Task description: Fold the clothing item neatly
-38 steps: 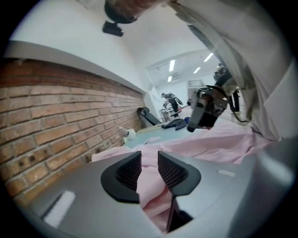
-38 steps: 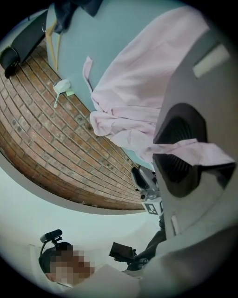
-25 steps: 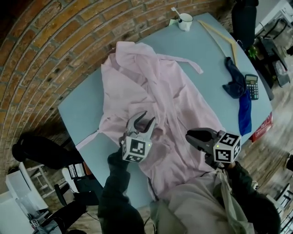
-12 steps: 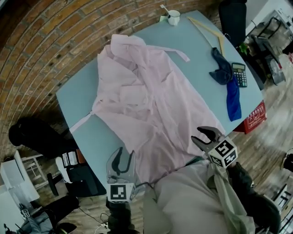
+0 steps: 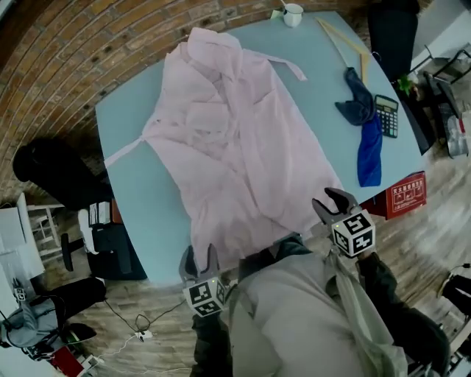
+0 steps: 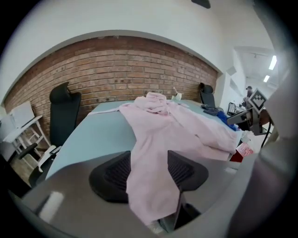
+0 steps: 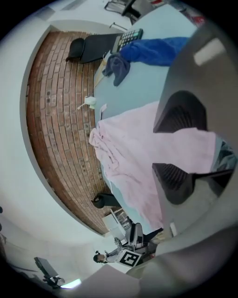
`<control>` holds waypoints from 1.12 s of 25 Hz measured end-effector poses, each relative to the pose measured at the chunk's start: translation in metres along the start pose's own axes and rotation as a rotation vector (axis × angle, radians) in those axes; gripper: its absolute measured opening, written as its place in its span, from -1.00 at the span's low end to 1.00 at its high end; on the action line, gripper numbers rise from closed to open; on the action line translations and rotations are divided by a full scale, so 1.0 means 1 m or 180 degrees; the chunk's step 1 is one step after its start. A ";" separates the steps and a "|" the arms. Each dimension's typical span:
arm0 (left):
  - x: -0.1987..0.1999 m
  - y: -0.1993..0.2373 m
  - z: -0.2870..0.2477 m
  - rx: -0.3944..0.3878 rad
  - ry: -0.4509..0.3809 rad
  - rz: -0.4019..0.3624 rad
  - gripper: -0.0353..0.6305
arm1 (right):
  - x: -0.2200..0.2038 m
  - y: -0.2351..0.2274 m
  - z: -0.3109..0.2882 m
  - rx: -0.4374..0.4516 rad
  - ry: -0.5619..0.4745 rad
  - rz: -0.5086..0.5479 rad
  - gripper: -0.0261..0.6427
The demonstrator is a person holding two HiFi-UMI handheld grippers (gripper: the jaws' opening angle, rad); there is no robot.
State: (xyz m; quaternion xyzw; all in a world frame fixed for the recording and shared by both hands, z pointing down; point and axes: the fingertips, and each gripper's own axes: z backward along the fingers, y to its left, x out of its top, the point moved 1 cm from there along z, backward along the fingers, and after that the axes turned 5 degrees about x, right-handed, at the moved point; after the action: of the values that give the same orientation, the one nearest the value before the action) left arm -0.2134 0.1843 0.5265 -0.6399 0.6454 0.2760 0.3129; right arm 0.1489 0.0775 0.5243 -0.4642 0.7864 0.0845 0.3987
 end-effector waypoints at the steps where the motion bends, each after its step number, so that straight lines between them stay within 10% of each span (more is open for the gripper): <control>1: -0.013 0.000 0.000 0.0085 0.0073 0.0037 -0.12 | -0.009 -0.010 0.008 -0.0059 0.0041 0.0024 -0.27; 14: -0.068 -0.002 -0.015 0.0456 0.0379 0.0405 -0.02 | -0.081 -0.074 0.009 -0.0269 0.0452 -0.0231 -0.04; 17: -0.068 0.000 -0.010 0.0620 0.0348 0.0195 -0.09 | -0.084 -0.065 0.007 -0.0305 0.0669 0.0087 -0.17; 20: -0.070 0.013 -0.004 0.0846 0.0312 0.0186 0.12 | -0.087 -0.048 0.005 -0.0151 0.0787 0.0116 -0.72; 28: -0.083 0.034 0.029 0.1059 -0.0122 0.0727 -0.08 | -0.084 -0.042 0.018 -0.0145 0.0437 -0.0222 -0.74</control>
State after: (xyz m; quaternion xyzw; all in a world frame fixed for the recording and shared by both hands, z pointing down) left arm -0.2468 0.2615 0.5692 -0.4966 0.7444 0.2113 0.3931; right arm 0.2132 0.1189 0.5813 -0.5050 0.7931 0.0564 0.3358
